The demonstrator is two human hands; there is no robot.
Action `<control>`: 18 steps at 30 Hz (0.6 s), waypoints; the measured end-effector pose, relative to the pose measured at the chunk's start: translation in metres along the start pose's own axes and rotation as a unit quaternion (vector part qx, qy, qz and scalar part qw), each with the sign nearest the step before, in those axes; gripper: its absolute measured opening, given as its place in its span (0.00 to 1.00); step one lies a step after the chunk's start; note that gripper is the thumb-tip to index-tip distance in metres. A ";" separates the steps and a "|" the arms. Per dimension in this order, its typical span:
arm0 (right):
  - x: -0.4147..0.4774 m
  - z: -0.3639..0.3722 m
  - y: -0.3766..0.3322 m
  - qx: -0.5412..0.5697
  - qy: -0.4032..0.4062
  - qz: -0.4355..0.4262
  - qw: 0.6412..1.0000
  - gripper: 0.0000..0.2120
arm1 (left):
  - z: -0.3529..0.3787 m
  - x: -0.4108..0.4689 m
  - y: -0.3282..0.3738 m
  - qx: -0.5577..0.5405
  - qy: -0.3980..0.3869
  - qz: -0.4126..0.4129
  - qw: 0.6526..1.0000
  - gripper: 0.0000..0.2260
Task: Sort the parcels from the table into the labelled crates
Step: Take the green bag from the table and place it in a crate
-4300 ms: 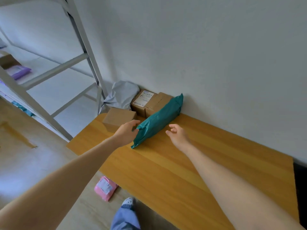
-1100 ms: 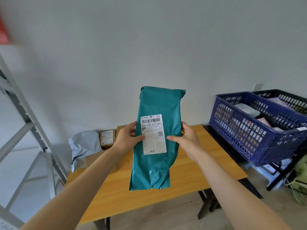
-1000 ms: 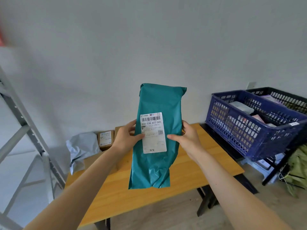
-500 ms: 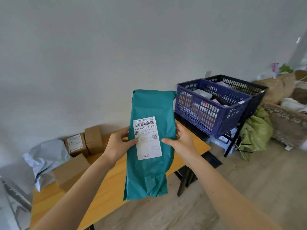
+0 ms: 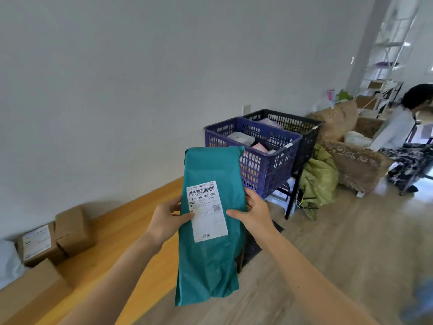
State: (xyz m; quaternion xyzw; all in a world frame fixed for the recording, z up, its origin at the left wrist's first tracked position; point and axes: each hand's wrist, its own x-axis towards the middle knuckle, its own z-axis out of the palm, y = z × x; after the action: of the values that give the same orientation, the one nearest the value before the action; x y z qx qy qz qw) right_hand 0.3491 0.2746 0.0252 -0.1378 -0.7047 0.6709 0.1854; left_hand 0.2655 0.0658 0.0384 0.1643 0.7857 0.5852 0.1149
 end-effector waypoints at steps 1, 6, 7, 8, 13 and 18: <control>0.004 -0.012 0.002 0.002 0.003 0.001 1.000 0.30 | 0.012 0.006 0.004 0.002 -0.002 0.000 1.000 0.19; 0.037 -0.086 0.006 0.006 0.009 0.004 1.000 0.28 | 0.082 0.038 0.028 0.007 -0.026 -0.007 1.000 0.19; 0.044 -0.101 0.007 0.008 0.007 0.007 1.000 0.28 | 0.097 0.044 0.033 0.009 -0.031 -0.009 0.999 0.19; 0.052 -0.120 0.008 0.005 0.004 0.010 1.000 0.28 | 0.115 0.051 0.038 0.009 -0.032 -0.011 0.999 0.19; 0.085 -0.192 0.018 0.000 -0.005 0.033 0.999 0.29 | 0.189 0.078 0.057 0.023 -0.031 -0.039 0.999 0.19; 0.121 -0.268 0.026 0.000 -0.020 0.051 0.998 0.29 | 0.263 0.106 0.076 0.030 -0.028 -0.066 0.997 0.21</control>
State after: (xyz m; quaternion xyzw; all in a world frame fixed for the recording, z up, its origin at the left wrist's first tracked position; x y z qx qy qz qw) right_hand 0.3588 0.5698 0.0171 -0.1598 -0.7005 0.6819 0.1366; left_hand 0.2752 0.3589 0.0363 0.1313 0.8087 0.5475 0.1702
